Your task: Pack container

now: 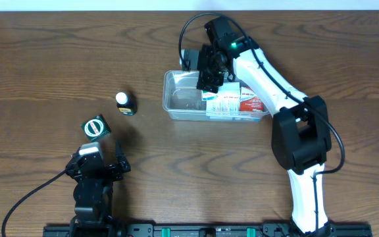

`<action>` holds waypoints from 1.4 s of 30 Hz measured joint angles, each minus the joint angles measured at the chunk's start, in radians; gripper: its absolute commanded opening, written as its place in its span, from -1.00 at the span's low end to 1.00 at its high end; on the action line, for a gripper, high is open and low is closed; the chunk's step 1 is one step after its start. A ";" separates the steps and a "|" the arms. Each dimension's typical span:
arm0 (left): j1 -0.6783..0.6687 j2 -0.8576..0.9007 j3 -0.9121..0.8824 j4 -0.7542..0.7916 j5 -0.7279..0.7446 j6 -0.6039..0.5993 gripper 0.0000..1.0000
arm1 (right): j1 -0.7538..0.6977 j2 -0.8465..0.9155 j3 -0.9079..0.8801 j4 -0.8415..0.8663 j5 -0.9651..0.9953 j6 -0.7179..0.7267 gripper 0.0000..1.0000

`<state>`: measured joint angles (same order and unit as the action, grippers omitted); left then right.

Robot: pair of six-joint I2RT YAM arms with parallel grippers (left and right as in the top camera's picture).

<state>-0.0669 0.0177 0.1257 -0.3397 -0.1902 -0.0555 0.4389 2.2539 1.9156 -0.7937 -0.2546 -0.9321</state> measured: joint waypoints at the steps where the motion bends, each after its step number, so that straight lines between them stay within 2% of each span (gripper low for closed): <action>1: 0.000 0.000 0.000 0.000 0.000 0.000 0.96 | -0.002 -0.010 0.000 0.003 -0.002 0.033 0.83; 5: 0.000 0.000 0.000 0.000 0.000 0.000 0.96 | -0.028 -0.104 0.000 0.032 -0.054 0.195 0.57; 7: 0.000 0.000 0.000 0.000 0.000 0.000 0.96 | -0.055 -0.179 0.000 0.044 -0.074 0.301 0.36; 12: 0.000 0.000 0.000 0.000 0.000 0.000 0.96 | -0.182 -0.339 0.021 0.008 -0.065 0.684 0.35; 16: 0.000 0.000 0.000 0.000 0.000 0.000 0.96 | -0.349 -0.362 0.033 -0.145 -0.019 1.042 0.55; 19: 0.000 0.000 0.000 0.000 0.000 0.000 0.96 | -0.468 -0.339 0.026 -0.251 0.024 1.233 0.74; 21: 0.000 0.000 0.000 0.000 0.000 0.000 0.96 | -0.534 -0.328 0.018 -0.294 0.047 1.318 0.98; 26: 0.000 0.000 0.000 0.000 0.000 0.000 0.96 | -0.621 -0.324 0.018 -0.340 0.069 1.416 0.99; 36: 0.000 0.000 -0.002 0.022 0.030 -0.036 0.96 | -0.639 -0.324 0.018 -0.347 0.072 1.459 0.99; 39: 0.000 0.026 0.026 -0.048 0.052 -0.112 0.96 | -0.639 -0.324 0.018 -0.347 0.072 1.463 0.98; 42: 0.000 0.126 0.138 -0.172 0.061 -0.196 0.96 | -0.639 -0.324 0.018 -0.347 0.071 1.466 0.99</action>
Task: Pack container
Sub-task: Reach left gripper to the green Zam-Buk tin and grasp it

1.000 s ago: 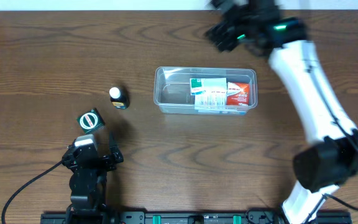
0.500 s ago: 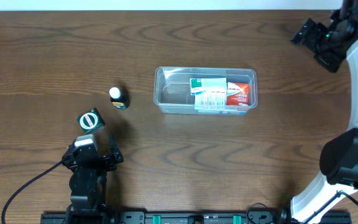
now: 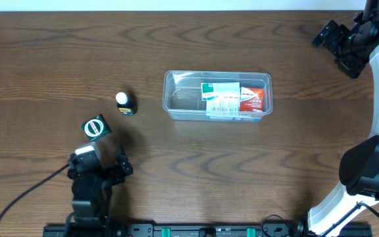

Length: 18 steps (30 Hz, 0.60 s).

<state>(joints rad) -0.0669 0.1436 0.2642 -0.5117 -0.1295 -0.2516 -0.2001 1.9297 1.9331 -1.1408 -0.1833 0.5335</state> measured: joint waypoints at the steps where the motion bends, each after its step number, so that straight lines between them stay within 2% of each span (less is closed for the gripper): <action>1: 0.000 0.043 0.055 -0.038 0.002 -0.020 0.96 | 0.000 0.000 0.000 0.000 0.000 0.000 0.99; 6: 0.009 0.340 0.451 -0.350 -0.060 -0.083 0.96 | 0.000 0.000 0.000 0.000 0.000 0.002 0.98; 10: 0.080 0.617 0.698 -0.506 -0.091 -0.098 0.96 | 0.000 0.000 0.000 0.000 0.000 0.002 0.99; 14: 0.169 0.888 0.848 -0.537 -0.070 -0.105 0.96 | 0.000 0.000 -0.001 0.000 0.000 0.002 0.98; 18: 0.219 1.078 0.908 -0.528 -0.037 -0.104 0.96 | 0.000 0.000 -0.001 0.000 0.000 0.002 0.99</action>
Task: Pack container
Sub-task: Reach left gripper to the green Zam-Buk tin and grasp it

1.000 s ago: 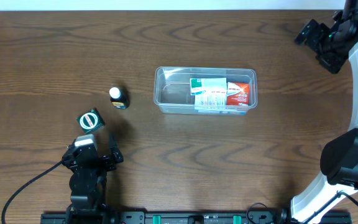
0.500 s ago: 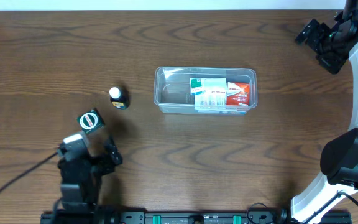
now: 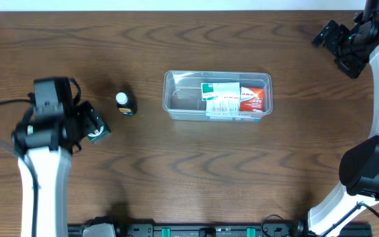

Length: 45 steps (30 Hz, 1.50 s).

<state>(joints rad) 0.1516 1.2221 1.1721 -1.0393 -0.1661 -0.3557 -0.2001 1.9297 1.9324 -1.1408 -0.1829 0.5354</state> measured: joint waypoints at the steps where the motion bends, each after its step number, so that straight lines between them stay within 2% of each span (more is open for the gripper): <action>1: 0.013 0.036 0.006 0.000 0.014 0.000 0.96 | 0.000 0.000 0.000 0.000 0.000 0.000 0.98; 10: 0.117 0.221 0.009 0.016 0.121 -0.030 0.96 | 0.000 0.000 0.000 0.000 0.000 0.000 0.98; 15: 0.122 0.361 0.013 0.105 0.196 0.006 0.96 | 0.000 0.000 0.000 0.000 0.000 0.000 0.99; 22: 0.123 0.530 0.014 0.142 0.235 0.026 0.96 | 0.000 0.000 0.000 0.000 0.000 0.000 0.99; 34: 0.124 0.631 0.014 0.221 0.239 0.086 0.96 | 0.000 0.000 0.000 0.000 0.000 0.000 0.98; 38: 0.126 0.671 0.014 0.221 0.240 0.098 0.70 | 0.000 0.000 0.000 0.000 0.000 0.000 0.99; 42: 0.128 0.692 0.014 0.220 0.241 0.103 0.22 | 0.000 0.000 0.000 0.000 0.000 0.000 0.99; 45: 0.128 0.689 0.015 0.217 0.242 0.116 0.09 | 0.000 0.000 0.000 0.000 0.000 0.000 0.98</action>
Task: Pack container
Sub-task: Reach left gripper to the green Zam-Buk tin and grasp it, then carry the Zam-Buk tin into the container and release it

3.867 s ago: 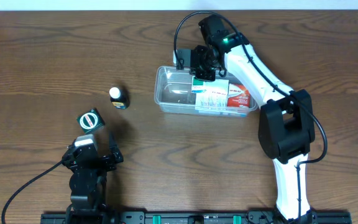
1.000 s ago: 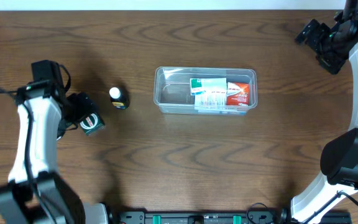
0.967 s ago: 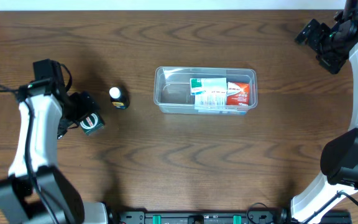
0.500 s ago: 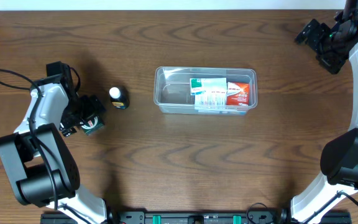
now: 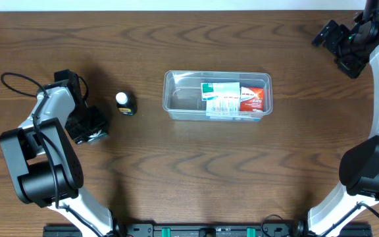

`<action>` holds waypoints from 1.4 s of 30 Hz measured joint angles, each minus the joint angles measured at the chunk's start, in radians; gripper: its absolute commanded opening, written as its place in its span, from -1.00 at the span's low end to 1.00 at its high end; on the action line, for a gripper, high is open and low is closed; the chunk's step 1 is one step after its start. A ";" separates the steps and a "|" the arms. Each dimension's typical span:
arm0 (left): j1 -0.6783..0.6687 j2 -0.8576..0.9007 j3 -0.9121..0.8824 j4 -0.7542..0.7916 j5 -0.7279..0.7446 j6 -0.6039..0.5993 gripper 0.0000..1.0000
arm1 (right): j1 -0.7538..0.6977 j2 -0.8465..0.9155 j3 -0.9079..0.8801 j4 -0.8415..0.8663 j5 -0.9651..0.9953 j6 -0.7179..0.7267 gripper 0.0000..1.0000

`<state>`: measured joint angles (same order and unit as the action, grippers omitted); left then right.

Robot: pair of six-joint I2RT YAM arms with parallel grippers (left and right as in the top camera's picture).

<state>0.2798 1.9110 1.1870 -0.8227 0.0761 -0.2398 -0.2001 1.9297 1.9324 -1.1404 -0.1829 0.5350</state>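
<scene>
A clear plastic container [image 5: 176, 99] stands mid-table holding a green-and-white box [image 5: 220, 99] and a red-and-white box [image 5: 254, 99]. To its left a small dark bottle with a white cap [image 5: 124, 103] stands on the table. My left gripper [image 5: 88, 126] is down over a round green-lidded tin, of which only a sliver [image 5: 98, 137] shows at its lower edge. Whether the fingers are closed on the tin is hidden. My right gripper [image 5: 327, 33] hangs at the far right corner, open, with nothing in it.
The left arm's elbow and black cable [image 5: 18, 79] lie along the table's left side. The right arm runs down the right edge. Bare wooden table [image 5: 196, 171] lies in front of the container.
The left arm has folded in at the left side. Its gripper now sits over the green-lidded tin and covers nearly all of it. Right arm, bottle and container are unchanged.
At first my right gripper was inside the container at the boxes and the left arm rested at the front edge. Then the right gripper was at the far right corner, with both boxes in the container. The left gripper then stood beside the green-lidded tin and now covers it.
</scene>
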 measured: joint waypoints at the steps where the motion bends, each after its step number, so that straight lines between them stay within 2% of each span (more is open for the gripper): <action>1: 0.000 -0.002 0.000 -0.001 0.000 0.001 0.08 | 0.000 0.000 0.000 0.000 0.000 0.000 0.98; 8: 0.000 -0.074 0.019 -0.077 0.000 0.002 0.07 | 0.000 0.000 0.000 0.000 0.000 0.000 0.98; 16: -0.022 -0.332 0.163 -0.262 0.012 0.001 -0.03 | 0.000 0.000 0.000 0.000 0.000 0.000 0.99; 20: -0.112 -0.447 0.235 -0.278 0.029 -0.008 -0.03 | 0.000 0.000 0.000 0.000 0.000 0.000 0.98; 24: -0.248 -0.502 0.261 -0.219 0.033 -0.053 -0.03 | 0.000 0.000 0.000 0.000 0.000 0.000 0.98; 30: -0.468 -0.453 0.262 -0.083 0.042 -0.110 -0.02 | 0.000 0.000 0.000 0.000 0.000 0.000 0.99; 42: -0.731 -0.185 0.262 0.090 0.050 -0.127 -0.02 | 0.000 0.000 0.000 0.000 0.000 0.000 0.98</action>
<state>-0.4507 1.7260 1.4487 -0.7326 0.1257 -0.3664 -0.2001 1.9297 1.9324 -1.1408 -0.1829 0.5354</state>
